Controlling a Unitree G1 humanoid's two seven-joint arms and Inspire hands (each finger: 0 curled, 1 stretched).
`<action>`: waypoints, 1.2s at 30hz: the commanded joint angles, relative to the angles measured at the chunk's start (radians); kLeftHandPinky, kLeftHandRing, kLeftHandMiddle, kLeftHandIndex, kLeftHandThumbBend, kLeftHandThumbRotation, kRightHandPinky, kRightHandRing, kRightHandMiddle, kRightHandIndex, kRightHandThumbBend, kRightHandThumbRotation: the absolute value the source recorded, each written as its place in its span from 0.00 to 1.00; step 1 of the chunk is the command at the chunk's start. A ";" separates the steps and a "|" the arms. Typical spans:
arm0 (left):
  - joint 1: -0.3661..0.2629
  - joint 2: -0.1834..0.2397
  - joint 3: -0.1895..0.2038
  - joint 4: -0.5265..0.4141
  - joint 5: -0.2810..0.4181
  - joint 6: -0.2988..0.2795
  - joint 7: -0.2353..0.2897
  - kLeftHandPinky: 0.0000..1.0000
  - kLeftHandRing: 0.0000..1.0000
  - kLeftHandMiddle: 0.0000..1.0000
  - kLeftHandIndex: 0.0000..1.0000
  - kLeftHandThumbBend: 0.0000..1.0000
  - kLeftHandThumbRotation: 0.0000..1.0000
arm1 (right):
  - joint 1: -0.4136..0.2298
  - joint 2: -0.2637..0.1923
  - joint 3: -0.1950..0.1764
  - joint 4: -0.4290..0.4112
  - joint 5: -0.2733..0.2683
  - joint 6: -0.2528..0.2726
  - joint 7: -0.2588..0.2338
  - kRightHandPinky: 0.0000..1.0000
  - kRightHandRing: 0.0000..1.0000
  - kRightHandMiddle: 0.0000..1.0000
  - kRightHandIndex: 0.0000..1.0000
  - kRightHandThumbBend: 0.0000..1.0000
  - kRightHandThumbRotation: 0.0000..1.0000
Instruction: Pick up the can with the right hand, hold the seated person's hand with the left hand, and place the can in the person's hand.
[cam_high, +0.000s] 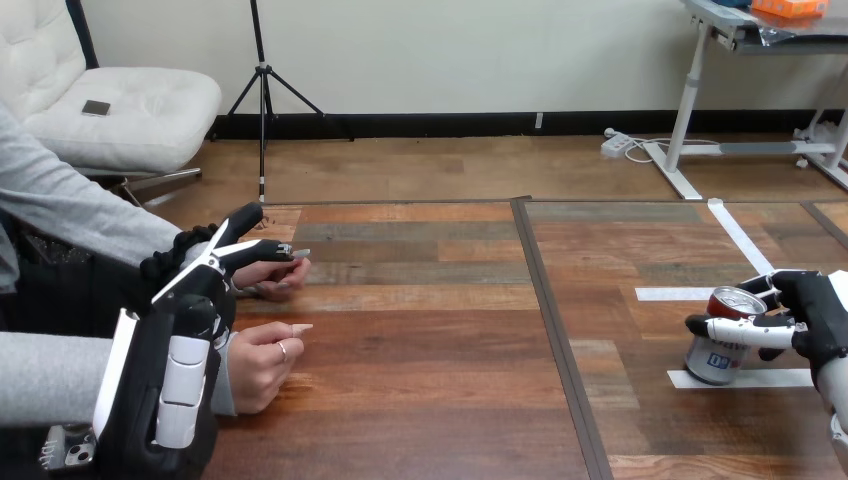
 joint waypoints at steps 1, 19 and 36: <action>-0.057 0.002 0.006 -0.005 -0.003 -0.019 -0.001 1.00 0.98 0.91 0.64 0.71 0.96 | -0.067 -0.016 -0.005 -0.007 0.008 -0.047 0.002 0.35 0.42 0.45 0.46 0.82 0.00; -0.060 -0.007 0.006 0.006 -0.011 -0.029 -0.007 1.00 0.97 0.90 0.64 0.70 0.94 | -0.057 -0.021 -0.004 -0.010 0.009 -0.102 0.016 0.39 0.43 0.46 0.46 0.81 0.00; -0.064 -0.001 0.005 0.018 -0.021 -0.034 -0.022 1.00 0.96 0.89 0.63 0.67 0.94 | -0.056 -0.023 -0.009 -0.020 0.017 -0.148 0.034 0.36 0.40 0.44 0.45 0.81 0.00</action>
